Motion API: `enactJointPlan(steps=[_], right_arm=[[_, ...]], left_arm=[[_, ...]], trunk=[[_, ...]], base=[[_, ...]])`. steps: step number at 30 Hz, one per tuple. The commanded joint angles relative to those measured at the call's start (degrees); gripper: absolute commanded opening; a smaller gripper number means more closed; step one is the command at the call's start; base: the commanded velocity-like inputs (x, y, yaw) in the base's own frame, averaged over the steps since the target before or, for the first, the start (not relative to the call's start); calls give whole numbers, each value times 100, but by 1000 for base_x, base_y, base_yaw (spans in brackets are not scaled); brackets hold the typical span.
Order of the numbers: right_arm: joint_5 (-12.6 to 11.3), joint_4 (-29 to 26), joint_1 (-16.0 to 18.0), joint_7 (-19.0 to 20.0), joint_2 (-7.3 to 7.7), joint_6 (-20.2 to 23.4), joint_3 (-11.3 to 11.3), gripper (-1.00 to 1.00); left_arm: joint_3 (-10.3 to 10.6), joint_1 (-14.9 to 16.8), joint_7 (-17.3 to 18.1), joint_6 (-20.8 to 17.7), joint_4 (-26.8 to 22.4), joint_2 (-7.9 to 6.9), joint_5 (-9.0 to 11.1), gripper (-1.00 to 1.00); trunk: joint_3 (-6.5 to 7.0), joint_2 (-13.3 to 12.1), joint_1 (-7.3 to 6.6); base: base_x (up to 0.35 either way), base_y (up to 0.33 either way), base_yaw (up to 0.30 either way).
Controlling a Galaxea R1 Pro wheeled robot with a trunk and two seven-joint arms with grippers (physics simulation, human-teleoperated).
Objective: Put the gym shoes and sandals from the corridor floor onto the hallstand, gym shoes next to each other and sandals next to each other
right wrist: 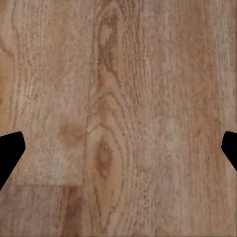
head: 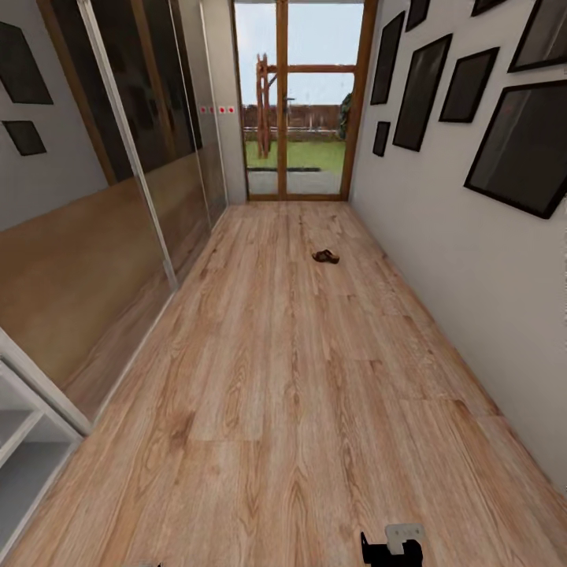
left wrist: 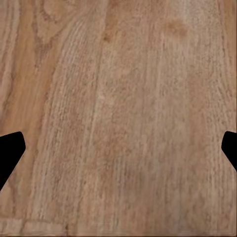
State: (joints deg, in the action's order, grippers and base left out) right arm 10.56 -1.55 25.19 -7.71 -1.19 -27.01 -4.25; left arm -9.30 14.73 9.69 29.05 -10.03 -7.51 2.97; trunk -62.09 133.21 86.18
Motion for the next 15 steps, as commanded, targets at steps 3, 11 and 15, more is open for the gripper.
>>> enactJointPlan(steps=[3,11,15], right_arm=[[60,5,4,-28,-4,-14,-43,100],[60,5,4,-15,44,-10,-41,100],[60,5,4,-12,59,-6,-41,100]], left_arm=[[-27,-6,61,17,-2,6,26,100],[-6,-12,67,0,-38,28,5,100],[-3,-12,68,-3,-42,30,3,100]], trunk=[[-4,0,0],[-4,0,0],[-4,0,0]], base=[[0,0,0],[26,0,0],[167,0,0]])
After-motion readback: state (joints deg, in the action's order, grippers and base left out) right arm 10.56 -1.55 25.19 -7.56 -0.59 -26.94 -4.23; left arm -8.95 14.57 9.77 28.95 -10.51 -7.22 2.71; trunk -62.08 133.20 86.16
